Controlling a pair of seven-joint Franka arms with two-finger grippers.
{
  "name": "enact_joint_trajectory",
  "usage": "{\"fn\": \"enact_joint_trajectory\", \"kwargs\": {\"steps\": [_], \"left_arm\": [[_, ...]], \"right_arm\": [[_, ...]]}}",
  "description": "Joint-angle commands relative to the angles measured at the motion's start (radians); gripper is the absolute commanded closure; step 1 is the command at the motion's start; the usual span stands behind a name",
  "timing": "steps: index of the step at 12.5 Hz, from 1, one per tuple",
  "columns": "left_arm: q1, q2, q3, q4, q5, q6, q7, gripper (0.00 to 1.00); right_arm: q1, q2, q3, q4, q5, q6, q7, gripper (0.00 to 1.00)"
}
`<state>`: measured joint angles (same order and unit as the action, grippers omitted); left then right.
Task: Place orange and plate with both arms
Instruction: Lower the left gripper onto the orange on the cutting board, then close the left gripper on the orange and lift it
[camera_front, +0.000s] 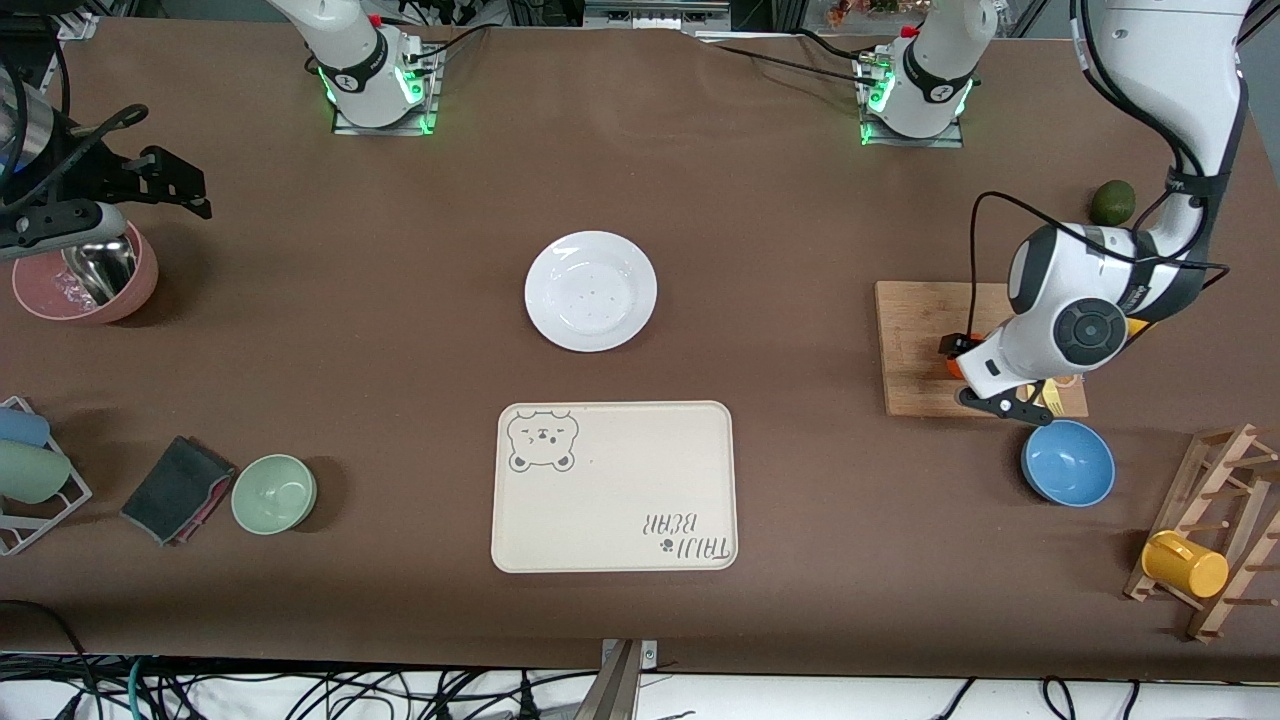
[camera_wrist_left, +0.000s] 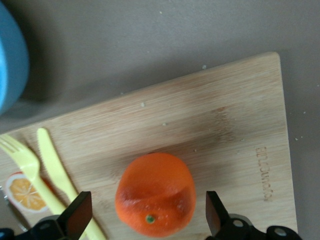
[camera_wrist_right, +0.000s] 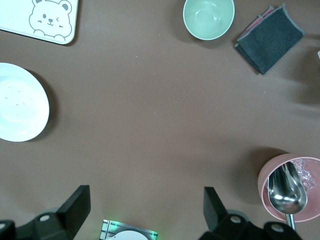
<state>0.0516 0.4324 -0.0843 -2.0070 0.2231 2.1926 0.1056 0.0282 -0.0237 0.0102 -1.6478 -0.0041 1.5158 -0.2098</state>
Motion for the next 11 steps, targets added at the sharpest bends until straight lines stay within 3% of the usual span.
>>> {"fn": "enact_joint_trajectory", "kwargs": {"steps": [1, 2, 3, 4, 6, 7, 9, 11], "left_arm": [[0.010, 0.006, -0.005, -0.056, 0.024, 0.081, 0.011, 0.00], [0.013, 0.015, -0.003, -0.064, 0.025, 0.104, 0.014, 0.01], [0.014, 0.025, -0.003, -0.062, 0.032, 0.107, 0.016, 0.11], [0.014, 0.025, -0.003, -0.064, 0.033, 0.099, 0.014, 0.46], [0.013, 0.020, -0.005, -0.052, 0.027, 0.072, 0.013, 0.67], [0.004, 0.014, -0.009, -0.038, 0.021, 0.037, 0.011, 0.70], [0.004, -0.007, -0.092, 0.029, -0.013, -0.069, -0.021, 0.73], [-0.004, -0.004, -0.155, 0.100, -0.164, -0.135, -0.078, 0.73]], "right_arm": [[-0.001, -0.015, 0.007, 0.002, 0.013, -0.016, -0.005, 0.00], [0.002, -0.016, 0.014, 0.002, 0.013, -0.016, -0.002, 0.00], [0.001, -0.016, 0.033, 0.002, 0.013, -0.016, 0.000, 0.00], [0.002, -0.016, 0.034, 0.003, 0.012, -0.014, 0.001, 0.00], [0.002, -0.018, 0.051, 0.003, 0.009, -0.014, 0.001, 0.00], [0.002, -0.018, 0.059, 0.005, 0.004, -0.014, 0.001, 0.00], [0.002, -0.018, 0.068, 0.006, 0.004, -0.014, 0.003, 0.00], [0.002, -0.016, 0.065, 0.010, 0.007, -0.014, 0.003, 0.00]]}}
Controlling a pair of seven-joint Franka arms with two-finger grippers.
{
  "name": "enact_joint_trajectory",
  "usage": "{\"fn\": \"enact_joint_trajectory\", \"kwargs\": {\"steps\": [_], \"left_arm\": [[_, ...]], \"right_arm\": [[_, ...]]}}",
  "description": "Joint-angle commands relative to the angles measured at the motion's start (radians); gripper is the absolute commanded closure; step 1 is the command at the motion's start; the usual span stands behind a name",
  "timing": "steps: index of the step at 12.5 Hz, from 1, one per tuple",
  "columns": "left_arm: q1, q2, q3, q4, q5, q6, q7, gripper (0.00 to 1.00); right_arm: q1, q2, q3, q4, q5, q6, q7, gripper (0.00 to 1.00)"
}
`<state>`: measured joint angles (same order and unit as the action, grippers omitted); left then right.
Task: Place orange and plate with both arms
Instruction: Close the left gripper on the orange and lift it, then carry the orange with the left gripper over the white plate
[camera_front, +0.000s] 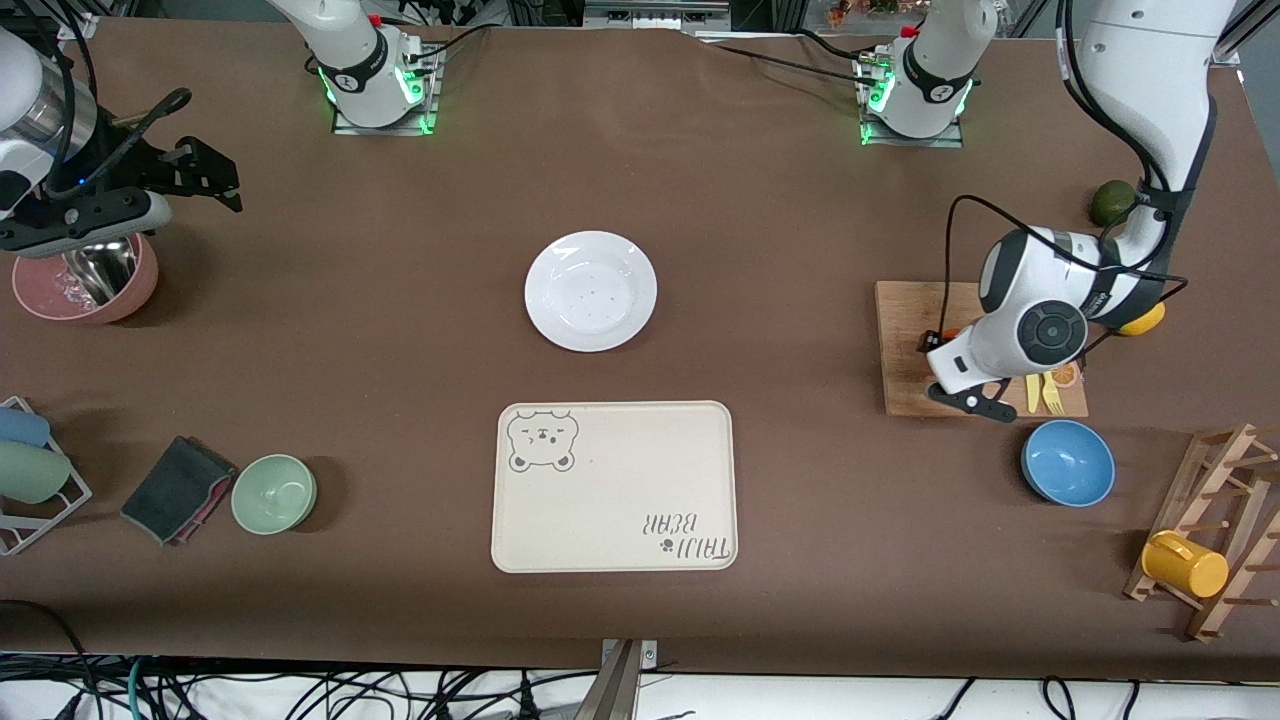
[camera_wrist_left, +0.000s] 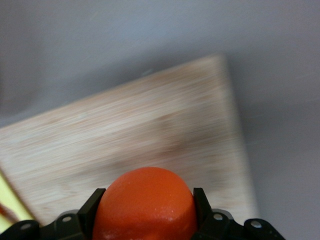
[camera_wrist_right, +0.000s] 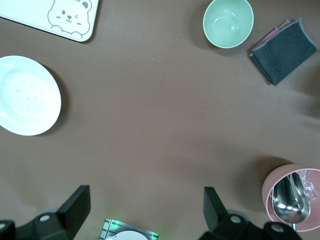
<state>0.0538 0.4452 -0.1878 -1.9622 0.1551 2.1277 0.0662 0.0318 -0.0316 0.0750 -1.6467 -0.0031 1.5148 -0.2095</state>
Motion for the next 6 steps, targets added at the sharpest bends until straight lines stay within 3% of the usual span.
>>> {"fn": "enact_joint_trajectory", "kwargs": {"steps": [1, 3, 6], "left_arm": [[-0.014, -0.014, -0.091, 0.081, -0.158, -0.071, -0.087, 0.73], [-0.072, -0.013, -0.143, 0.124, -0.170, -0.072, -0.249, 0.73], [-0.270, 0.044, -0.160, 0.245, -0.192, -0.072, -0.617, 0.73]], "right_arm": [[-0.001, -0.008, 0.000, 0.008, 0.008, -0.013, 0.002, 0.00], [-0.001, -0.008, -0.001, 0.008, 0.008, -0.013, 0.002, 0.00], [-0.001, -0.008, -0.001, 0.010, 0.005, -0.013, 0.001, 0.00]]}}
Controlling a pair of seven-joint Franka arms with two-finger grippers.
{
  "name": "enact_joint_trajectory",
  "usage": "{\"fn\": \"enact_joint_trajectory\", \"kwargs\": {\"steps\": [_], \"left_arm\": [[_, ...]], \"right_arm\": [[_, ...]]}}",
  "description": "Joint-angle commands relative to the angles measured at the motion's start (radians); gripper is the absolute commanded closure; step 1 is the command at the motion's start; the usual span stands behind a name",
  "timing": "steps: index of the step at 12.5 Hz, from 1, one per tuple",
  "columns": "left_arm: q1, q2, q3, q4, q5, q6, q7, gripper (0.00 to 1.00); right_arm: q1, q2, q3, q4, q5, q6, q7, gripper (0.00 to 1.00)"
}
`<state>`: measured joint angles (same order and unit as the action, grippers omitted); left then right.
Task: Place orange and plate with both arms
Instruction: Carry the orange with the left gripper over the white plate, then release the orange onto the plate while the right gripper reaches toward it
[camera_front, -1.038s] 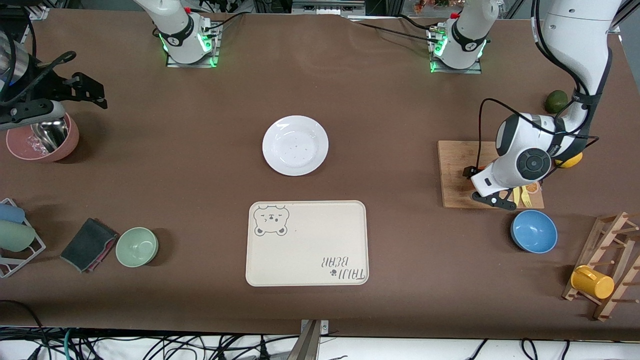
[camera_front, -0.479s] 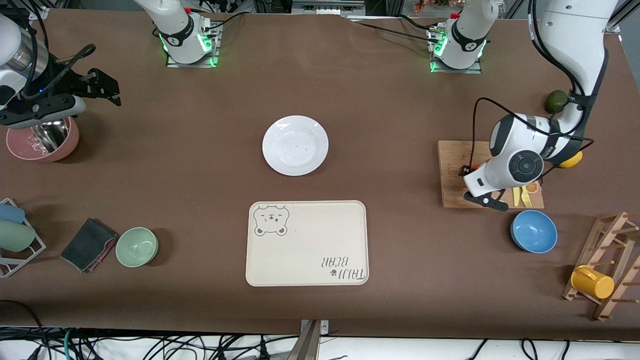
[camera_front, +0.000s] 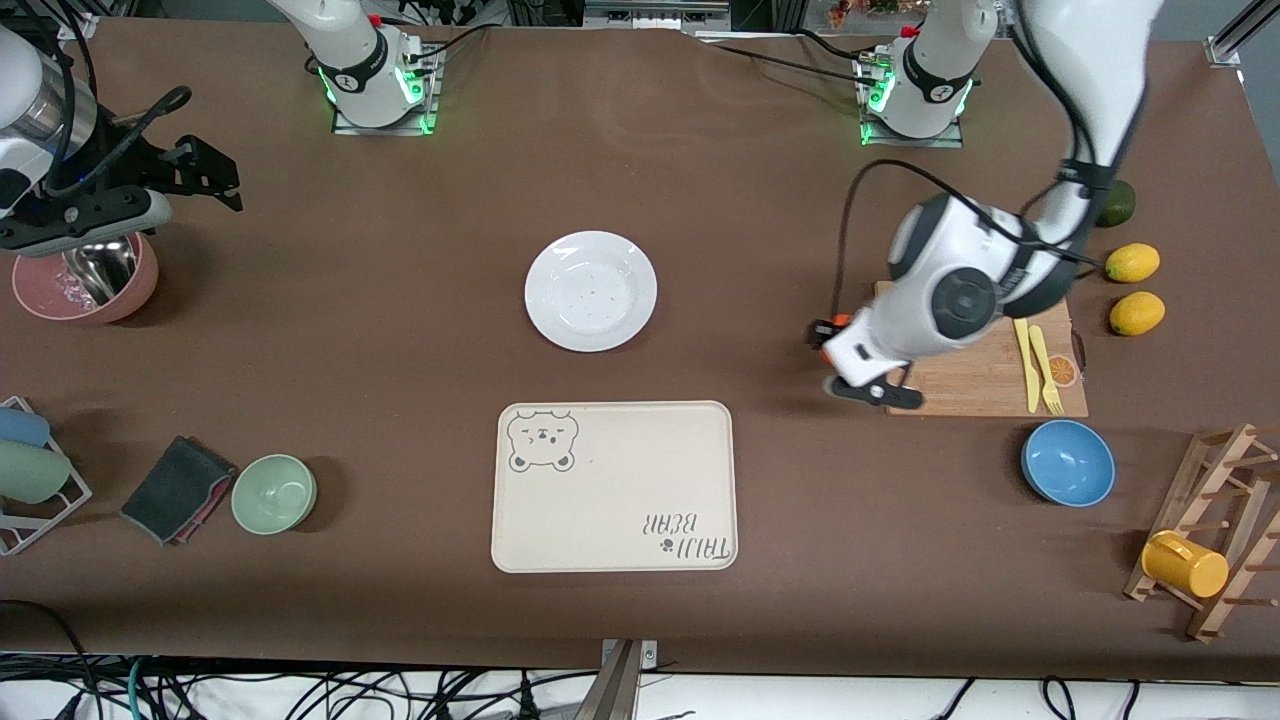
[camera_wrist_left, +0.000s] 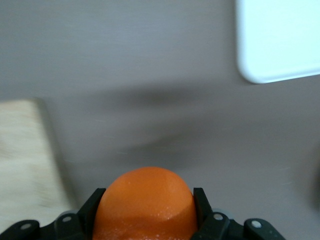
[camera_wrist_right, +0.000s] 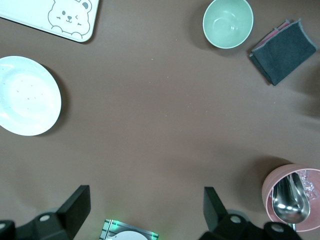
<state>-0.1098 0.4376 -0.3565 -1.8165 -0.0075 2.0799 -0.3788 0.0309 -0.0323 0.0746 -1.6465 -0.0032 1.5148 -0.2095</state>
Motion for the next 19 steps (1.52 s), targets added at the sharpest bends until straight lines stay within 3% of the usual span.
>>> {"fn": "enact_joint_trajectory", "kwargs": {"steps": [1, 2, 5, 11, 12, 13, 14, 16, 19], "left_arm": [[-0.175, 0.091, 0.008, 0.158, -0.081, -0.023, -0.266, 0.73], [-0.235, 0.136, 0.010, 0.227, -0.130, -0.018, -0.352, 0.73], [-0.388, 0.254, 0.014, 0.356, -0.131, 0.011, -0.564, 0.73], [-0.519, 0.400, 0.028, 0.352, -0.123, 0.350, -0.713, 0.71], [-0.521, 0.401, 0.039, 0.349, -0.106, 0.350, -0.710, 0.64], [-0.521, 0.414, 0.039, 0.348, -0.080, 0.350, -0.710, 0.40], [-0.519, 0.420, 0.040, 0.347, -0.051, 0.351, -0.710, 0.00], [-0.507, 0.400, 0.040, 0.347, -0.040, 0.336, -0.710, 0.00], [-0.470, 0.305, 0.050, 0.358, -0.037, 0.189, -0.697, 0.00]], "right_arm": [[0.000, -0.008, -0.002, 0.010, 0.008, -0.013, 0.001, 0.00], [-0.002, -0.006, -0.007, 0.010, 0.008, -0.013, 0.001, 0.00], [-0.005, -0.005, -0.022, 0.010, 0.008, -0.013, -0.002, 0.00], [-0.014, 0.020, -0.085, 0.010, 0.009, 0.005, 0.001, 0.00], [-0.014, 0.020, -0.085, 0.010, 0.006, 0.005, -0.001, 0.00], [-0.014, 0.018, -0.085, 0.010, 0.005, -0.002, -0.001, 0.00], [-0.014, 0.018, -0.088, 0.010, 0.008, -0.007, -0.002, 0.00], [-0.014, 0.009, -0.104, 0.010, 0.011, -0.010, -0.001, 0.00], [-0.012, 0.012, -0.102, 0.019, 0.012, -0.010, 0.001, 0.00]]}}
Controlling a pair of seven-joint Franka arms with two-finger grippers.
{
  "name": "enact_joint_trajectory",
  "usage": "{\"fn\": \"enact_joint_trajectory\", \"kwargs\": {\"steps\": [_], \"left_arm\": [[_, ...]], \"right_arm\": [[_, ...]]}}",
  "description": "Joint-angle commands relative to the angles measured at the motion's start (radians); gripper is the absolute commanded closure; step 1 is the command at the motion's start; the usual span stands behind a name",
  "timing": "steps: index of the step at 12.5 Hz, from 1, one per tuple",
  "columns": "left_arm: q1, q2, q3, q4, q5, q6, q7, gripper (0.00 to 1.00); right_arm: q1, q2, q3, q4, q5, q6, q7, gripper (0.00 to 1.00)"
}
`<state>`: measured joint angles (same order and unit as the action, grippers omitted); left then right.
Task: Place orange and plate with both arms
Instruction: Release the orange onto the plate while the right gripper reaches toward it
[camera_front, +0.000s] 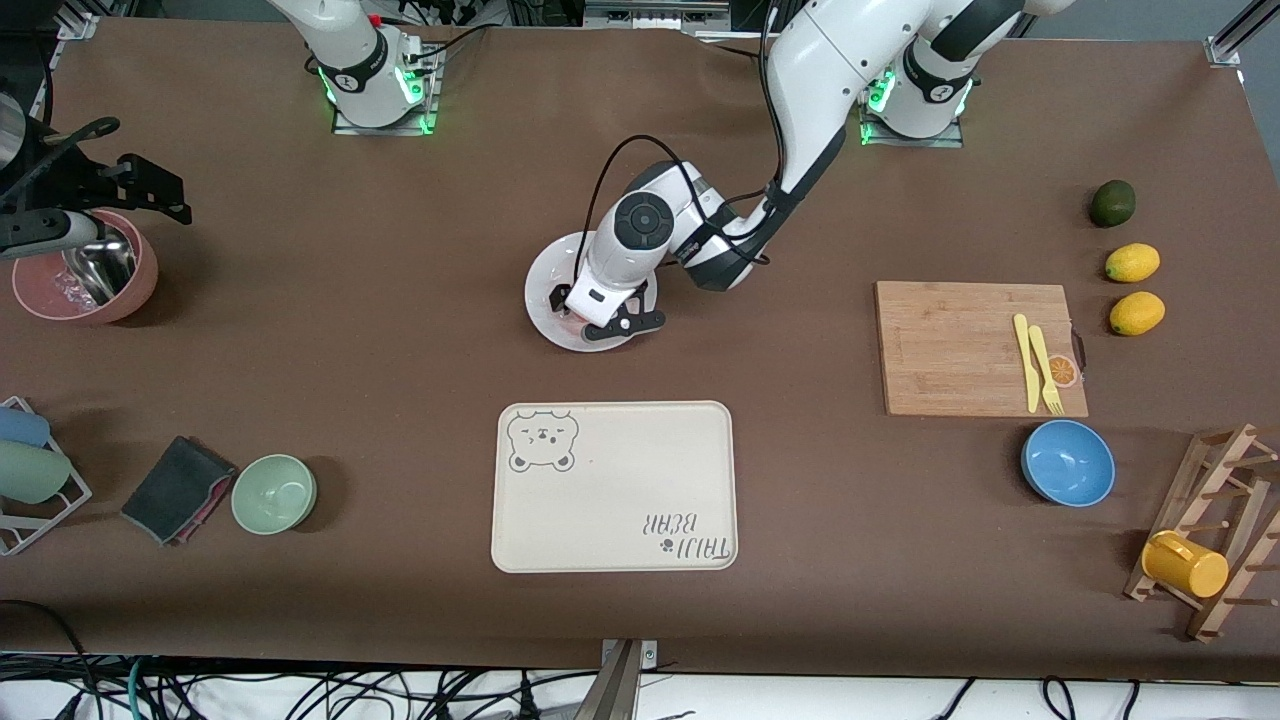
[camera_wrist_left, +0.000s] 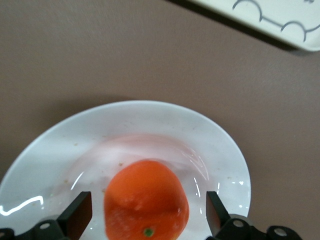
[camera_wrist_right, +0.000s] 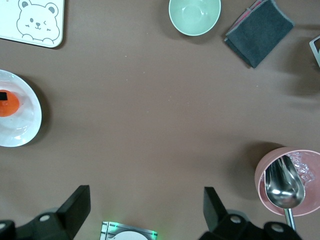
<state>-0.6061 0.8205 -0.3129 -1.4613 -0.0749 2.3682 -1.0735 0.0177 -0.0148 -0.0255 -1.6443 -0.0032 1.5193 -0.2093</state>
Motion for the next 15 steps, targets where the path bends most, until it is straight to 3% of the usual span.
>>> {"fn": "enact_joint_trajectory", "kwargs": {"steps": [1, 3, 8, 9, 11, 13, 15], "left_arm": [[0.051, -0.118, 0.006, 0.002, 0.055, -0.168, 0.022, 0.00], [0.116, -0.184, 0.005, 0.004, 0.127, -0.292, 0.139, 0.00], [0.331, -0.313, 0.005, 0.004, 0.132, -0.486, 0.513, 0.00], [0.373, -0.336, 0.005, 0.004, 0.132, -0.501, 0.562, 0.00], [0.434, -0.403, 0.005, 0.004, 0.132, -0.576, 0.674, 0.00], [0.486, -0.502, 0.011, -0.023, 0.132, -0.607, 0.727, 0.00], [0.497, -0.527, 0.028, 0.039, 0.135, -0.751, 0.756, 0.00]], "right_arm": [[0.005, -0.002, 0.001, 0.017, 0.011, -0.018, -0.001, 0.00], [0.024, 0.006, 0.009, 0.012, 0.011, -0.033, -0.034, 0.00], [0.105, 0.047, 0.022, 0.005, 0.015, -0.033, -0.019, 0.00], [0.122, 0.058, 0.027, -0.017, 0.049, -0.021, -0.019, 0.00], [0.119, 0.050, 0.096, -0.156, 0.167, 0.095, -0.018, 0.00], [0.120, 0.052, 0.127, -0.270, 0.262, 0.220, -0.018, 0.00], [0.119, 0.055, 0.159, -0.415, 0.333, 0.376, -0.033, 0.00]]}}
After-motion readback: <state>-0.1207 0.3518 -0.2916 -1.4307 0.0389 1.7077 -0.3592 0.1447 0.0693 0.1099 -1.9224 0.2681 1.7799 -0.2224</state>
